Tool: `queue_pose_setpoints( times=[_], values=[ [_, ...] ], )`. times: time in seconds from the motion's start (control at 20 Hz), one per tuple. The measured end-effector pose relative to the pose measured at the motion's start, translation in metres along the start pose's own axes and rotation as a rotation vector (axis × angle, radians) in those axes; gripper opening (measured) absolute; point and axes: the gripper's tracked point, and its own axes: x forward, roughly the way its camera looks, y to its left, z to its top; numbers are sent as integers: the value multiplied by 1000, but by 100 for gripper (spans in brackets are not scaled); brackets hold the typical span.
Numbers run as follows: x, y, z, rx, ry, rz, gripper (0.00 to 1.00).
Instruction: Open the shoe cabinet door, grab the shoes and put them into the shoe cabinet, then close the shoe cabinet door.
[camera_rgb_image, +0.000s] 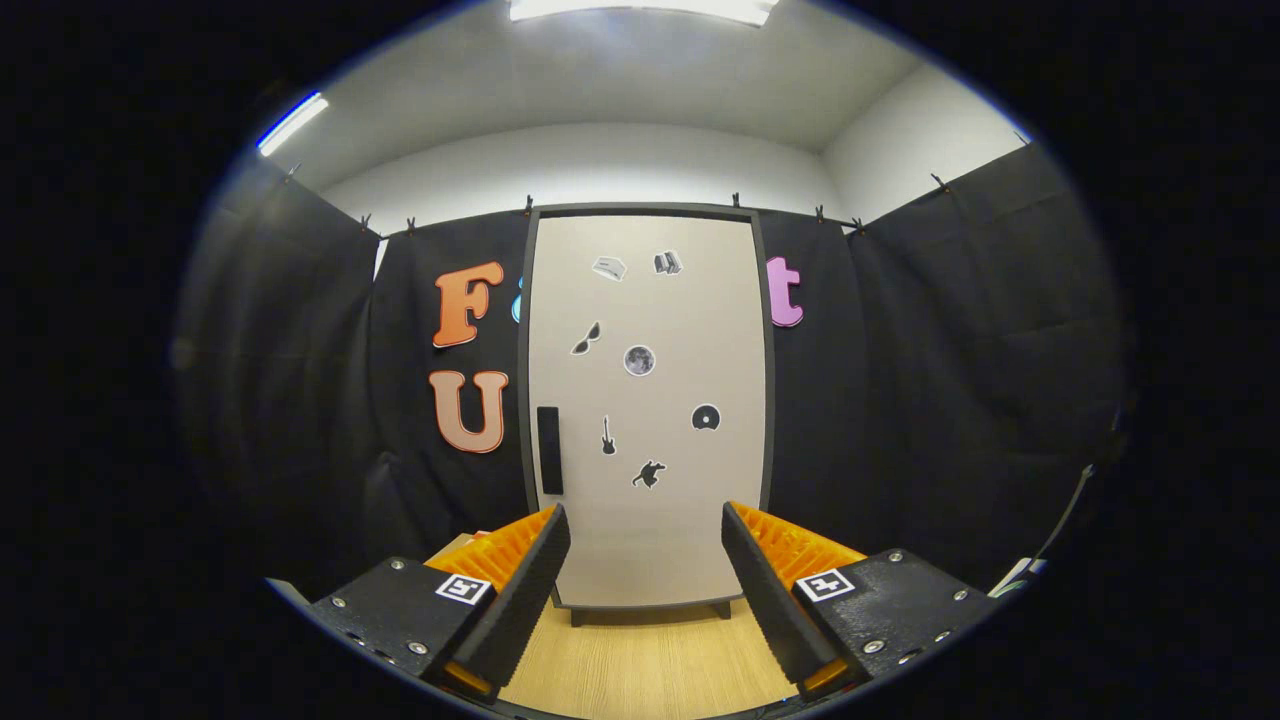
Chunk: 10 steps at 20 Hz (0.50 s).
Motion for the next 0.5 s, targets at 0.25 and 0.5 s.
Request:
queue_pose_setpoints(
  times=[0.25, 0.5],
  values=[
    [1, -3, 1, 0, -3, -3, 95],
    [1, -1, -1, -1, 6, 2, 95]
  ],
)
